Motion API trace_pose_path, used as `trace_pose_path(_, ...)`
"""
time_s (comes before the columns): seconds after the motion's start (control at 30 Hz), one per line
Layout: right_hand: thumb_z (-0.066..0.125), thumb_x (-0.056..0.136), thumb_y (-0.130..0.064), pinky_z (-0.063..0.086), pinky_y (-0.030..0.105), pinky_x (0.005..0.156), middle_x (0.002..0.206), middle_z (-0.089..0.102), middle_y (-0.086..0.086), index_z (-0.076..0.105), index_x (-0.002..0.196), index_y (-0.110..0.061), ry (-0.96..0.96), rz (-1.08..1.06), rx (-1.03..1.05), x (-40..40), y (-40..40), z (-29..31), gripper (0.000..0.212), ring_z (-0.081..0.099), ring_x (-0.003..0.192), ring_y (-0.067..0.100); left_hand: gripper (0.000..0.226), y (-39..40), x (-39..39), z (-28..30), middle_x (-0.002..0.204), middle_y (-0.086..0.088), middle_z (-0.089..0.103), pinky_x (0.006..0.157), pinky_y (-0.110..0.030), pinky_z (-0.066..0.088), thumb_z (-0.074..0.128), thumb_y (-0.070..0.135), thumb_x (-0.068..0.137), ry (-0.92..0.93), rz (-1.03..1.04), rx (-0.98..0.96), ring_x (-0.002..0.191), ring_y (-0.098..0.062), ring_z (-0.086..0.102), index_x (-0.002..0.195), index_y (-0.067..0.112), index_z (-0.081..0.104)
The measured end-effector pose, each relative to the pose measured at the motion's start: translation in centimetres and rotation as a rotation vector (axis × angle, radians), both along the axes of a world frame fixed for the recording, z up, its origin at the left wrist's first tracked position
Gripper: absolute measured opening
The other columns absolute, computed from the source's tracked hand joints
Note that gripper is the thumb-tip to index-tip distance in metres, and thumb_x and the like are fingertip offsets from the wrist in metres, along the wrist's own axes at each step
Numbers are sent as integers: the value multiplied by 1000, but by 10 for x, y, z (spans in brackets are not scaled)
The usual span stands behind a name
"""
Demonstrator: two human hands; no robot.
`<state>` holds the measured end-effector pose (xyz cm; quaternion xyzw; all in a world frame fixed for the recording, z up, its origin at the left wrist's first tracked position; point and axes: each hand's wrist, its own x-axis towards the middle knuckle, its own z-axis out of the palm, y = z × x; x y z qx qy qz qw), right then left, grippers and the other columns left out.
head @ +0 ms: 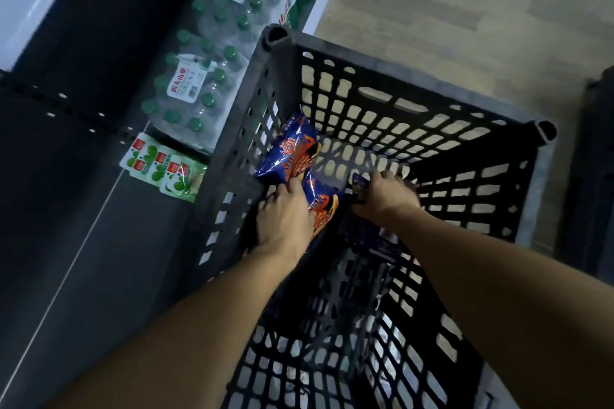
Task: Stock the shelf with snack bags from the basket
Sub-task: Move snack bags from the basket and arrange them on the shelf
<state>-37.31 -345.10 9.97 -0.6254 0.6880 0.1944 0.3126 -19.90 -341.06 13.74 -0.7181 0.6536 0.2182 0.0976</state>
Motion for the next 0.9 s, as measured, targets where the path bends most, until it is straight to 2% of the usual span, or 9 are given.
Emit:
trace_pose_path(0.1,73,81,-50,48,41,89,131,50,11,47,131,-14,22,91,87,1,-1,6,67,54,115,30,58,4,8,3,123,-13,61,81,-43,51,65,36,91,33,32,49,107,-33,63,133,9,35)
trace_pose_path(0.2,72,84,-44,46,36,78,119,60,10,44,130,-17,-7,109,117,1,7,18,60,59,107,29,53,7,9,13,121,-13,63,78,-42,51,64,37,91,11,35,61,106,-33,65,127,9,38)
trace_pose_path(0.33,67,89,-37,44,33,72,117,63,9,41,130,-20,-61,99,29,0,21,58,51,61,104,29,50,9,2,45,121,-10,63,80,-41,51,64,36,91,23,2,49,106,-31,65,125,11,39)
trace_pose_path(0.4,66,90,-39,46,37,75,116,63,9,41,129,-21,-69,89,-4,-2,26,89,50,61,104,29,47,7,-1,69,119,-9,64,81,-42,51,65,35,91,55,-8,36,106,-30,64,124,12,40)
trace_pose_path(0.5,65,90,-39,50,39,79,116,64,9,39,132,-21,-78,72,-63,-5,34,144,52,62,103,31,44,4,-5,118,116,-7,65,83,-41,50,65,36,91,65,-42,7,105,-30,65,122,14,42)
trace_pose_path(0.77,64,89,-39,48,40,77,119,64,8,40,131,-20,-92,66,-258,-4,59,321,52,61,107,33,43,10,-9,285,110,-2,66,79,-34,49,66,39,89,62,-161,-101,98,-21,66,119,17,44)
trace_pose_path(0.9,63,87,-42,40,37,68,118,64,12,41,124,-18,-86,98,-349,1,71,412,49,61,106,35,44,19,-4,372,113,-6,64,77,-36,48,65,38,90,64,-189,-161,103,-27,63,120,15,43)
